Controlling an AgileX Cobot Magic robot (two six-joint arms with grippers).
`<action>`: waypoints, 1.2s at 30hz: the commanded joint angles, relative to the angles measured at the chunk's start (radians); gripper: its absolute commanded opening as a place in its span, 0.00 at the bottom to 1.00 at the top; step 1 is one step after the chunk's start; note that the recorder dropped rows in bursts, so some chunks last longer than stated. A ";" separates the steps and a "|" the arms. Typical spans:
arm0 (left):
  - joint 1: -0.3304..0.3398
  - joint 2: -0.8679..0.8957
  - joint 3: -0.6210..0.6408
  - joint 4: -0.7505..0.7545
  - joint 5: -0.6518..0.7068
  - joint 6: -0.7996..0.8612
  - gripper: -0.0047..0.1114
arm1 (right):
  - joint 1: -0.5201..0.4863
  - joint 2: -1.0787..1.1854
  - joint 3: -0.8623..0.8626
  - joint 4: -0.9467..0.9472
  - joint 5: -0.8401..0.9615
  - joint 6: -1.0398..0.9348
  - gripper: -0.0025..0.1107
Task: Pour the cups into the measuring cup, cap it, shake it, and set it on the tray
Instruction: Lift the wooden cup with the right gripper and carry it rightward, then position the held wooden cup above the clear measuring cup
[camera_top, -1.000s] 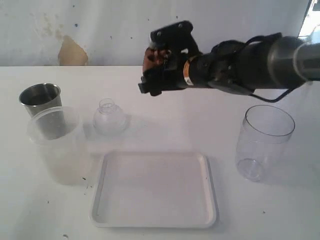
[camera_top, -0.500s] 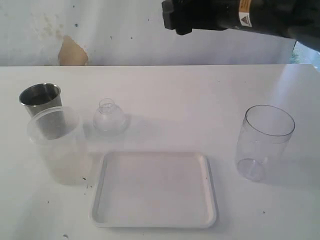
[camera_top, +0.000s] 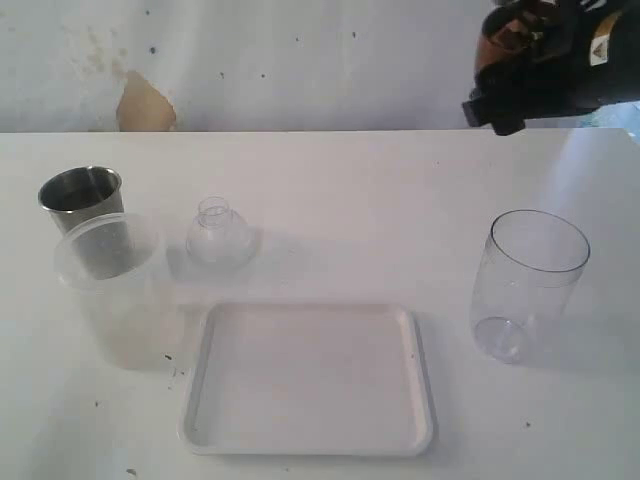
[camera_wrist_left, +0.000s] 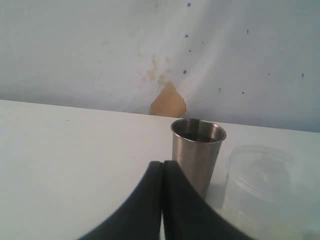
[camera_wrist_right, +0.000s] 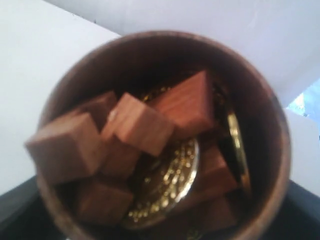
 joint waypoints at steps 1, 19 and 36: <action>0.002 -0.005 -0.001 -0.003 -0.006 -0.002 0.04 | -0.120 -0.022 0.000 0.250 0.042 -0.266 0.02; 0.002 -0.005 -0.001 -0.005 -0.022 0.001 0.04 | -0.291 -0.187 0.100 0.098 0.315 -0.479 0.02; 0.002 -0.005 -0.001 -0.005 -0.022 0.001 0.04 | -0.258 -0.213 0.208 -0.007 0.255 -0.732 0.02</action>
